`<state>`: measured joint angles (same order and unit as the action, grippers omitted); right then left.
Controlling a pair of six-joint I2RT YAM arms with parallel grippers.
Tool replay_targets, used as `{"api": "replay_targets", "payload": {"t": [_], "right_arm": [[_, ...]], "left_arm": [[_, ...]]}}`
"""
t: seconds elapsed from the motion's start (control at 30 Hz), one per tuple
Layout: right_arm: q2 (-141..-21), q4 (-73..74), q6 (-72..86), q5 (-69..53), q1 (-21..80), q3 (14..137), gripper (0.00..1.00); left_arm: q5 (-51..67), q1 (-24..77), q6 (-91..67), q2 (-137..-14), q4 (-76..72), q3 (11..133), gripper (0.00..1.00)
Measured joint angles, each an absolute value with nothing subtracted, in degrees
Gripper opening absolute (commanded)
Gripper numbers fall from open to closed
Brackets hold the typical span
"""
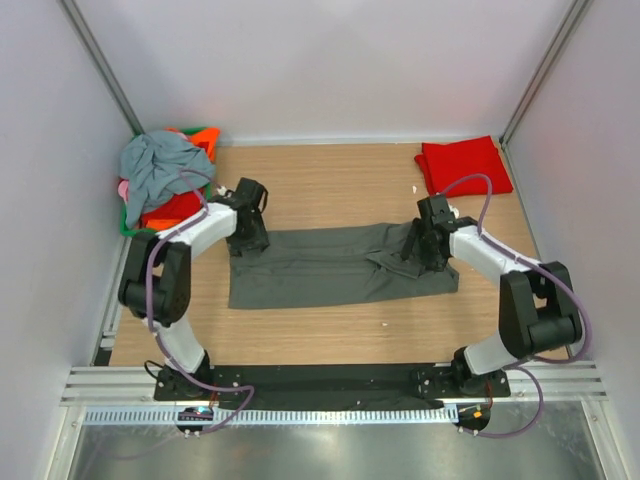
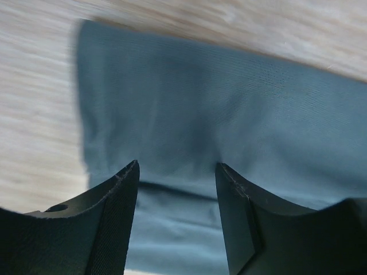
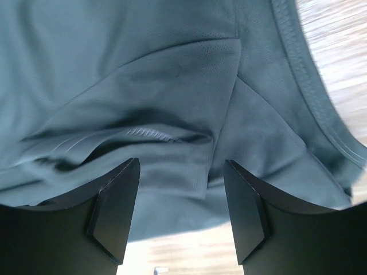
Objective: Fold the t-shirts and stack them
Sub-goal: Fold the tshirt
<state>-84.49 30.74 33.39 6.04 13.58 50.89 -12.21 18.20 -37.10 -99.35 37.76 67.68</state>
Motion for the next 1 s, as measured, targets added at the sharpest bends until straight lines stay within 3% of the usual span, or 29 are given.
{"api": "replay_targets", "payload": {"t": [0.27, 0.5, 0.67, 0.8, 1.0], "right_arm": [[-96.71, 28.82, 33.47, 4.99, 14.31, 57.01, 0.68], [-116.33, 31.83, 31.79, 4.36, 14.85, 82.91, 0.68], [-132.49, 33.65, 29.45, -0.54, 16.91, 108.25, 0.7], [-146.89, 35.94, 26.63, -8.16, 20.12, 132.42, 0.75], [-150.39, 32.84, 22.76, -18.31, 23.7, 136.9, 0.79]], "left_arm": [[-12.88, 21.87, -38.17, -106.89, 36.29, 69.93, 0.53], [-15.44, 25.65, -42.35, -99.35, 32.25, 59.55, 0.53], [-16.12, 36.6, -50.96, -91.48, 34.04, 50.89, 0.55], [-14.26, 51.9, -60.99, -89.34, 35.88, 49.6, 0.59], [-10.68, 66.67, -69.91, -90.52, 42.76, 58.85, 0.68]]}}
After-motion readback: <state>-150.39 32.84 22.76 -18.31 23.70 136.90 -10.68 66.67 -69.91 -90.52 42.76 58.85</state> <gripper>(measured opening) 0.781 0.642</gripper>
